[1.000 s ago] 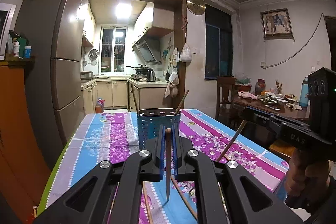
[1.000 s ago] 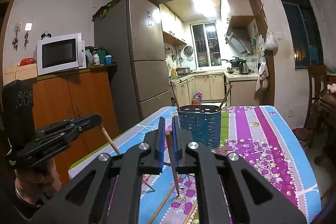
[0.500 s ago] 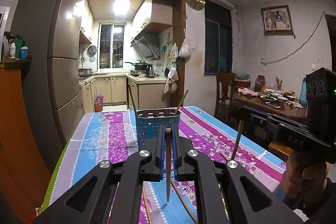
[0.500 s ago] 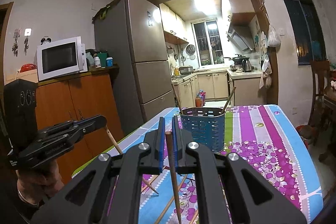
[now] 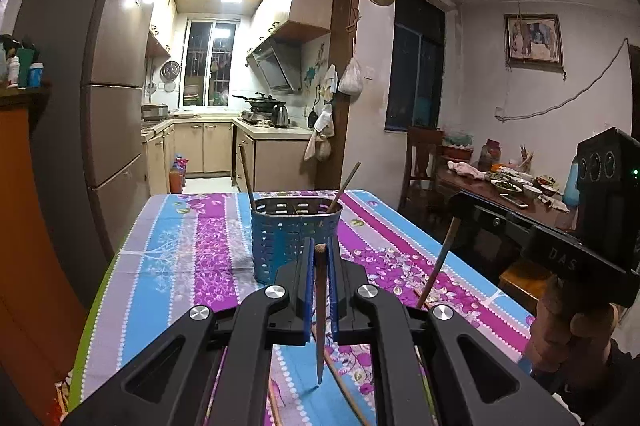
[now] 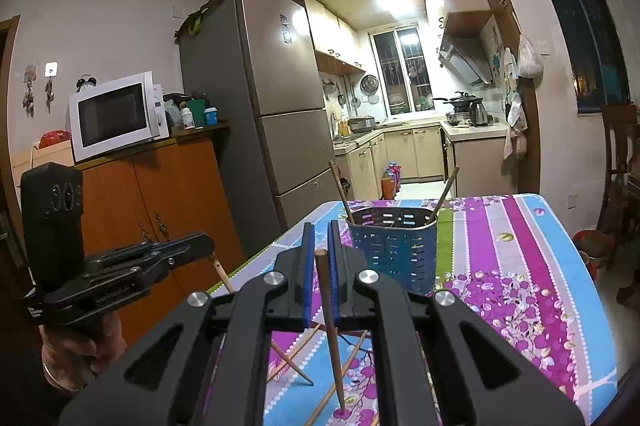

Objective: Organize utensils
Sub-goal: 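Lift both chopsticks and carry them above the utensil holder, then lower the chopsticks into the holder and open both tools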

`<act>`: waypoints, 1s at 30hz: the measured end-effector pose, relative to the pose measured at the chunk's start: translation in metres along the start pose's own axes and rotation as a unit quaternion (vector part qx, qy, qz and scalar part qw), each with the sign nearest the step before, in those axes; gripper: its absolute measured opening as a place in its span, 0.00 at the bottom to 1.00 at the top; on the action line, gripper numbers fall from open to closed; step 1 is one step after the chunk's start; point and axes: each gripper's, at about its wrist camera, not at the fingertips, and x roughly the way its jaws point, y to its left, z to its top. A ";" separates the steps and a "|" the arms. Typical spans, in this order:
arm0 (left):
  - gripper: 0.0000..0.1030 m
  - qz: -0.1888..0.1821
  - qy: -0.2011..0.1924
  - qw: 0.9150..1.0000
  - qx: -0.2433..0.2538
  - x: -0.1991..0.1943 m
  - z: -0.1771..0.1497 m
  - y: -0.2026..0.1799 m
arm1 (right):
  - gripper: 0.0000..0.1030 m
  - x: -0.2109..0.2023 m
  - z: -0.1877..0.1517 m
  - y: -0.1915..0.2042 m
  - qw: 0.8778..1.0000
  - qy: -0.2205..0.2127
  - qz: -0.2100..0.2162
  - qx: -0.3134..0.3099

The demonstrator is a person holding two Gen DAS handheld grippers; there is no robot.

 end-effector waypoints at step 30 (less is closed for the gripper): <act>0.07 0.039 -0.092 0.994 0.048 0.115 0.162 0.018 | 0.05 0.088 0.153 -0.028 0.995 -0.067 -0.041 -0.057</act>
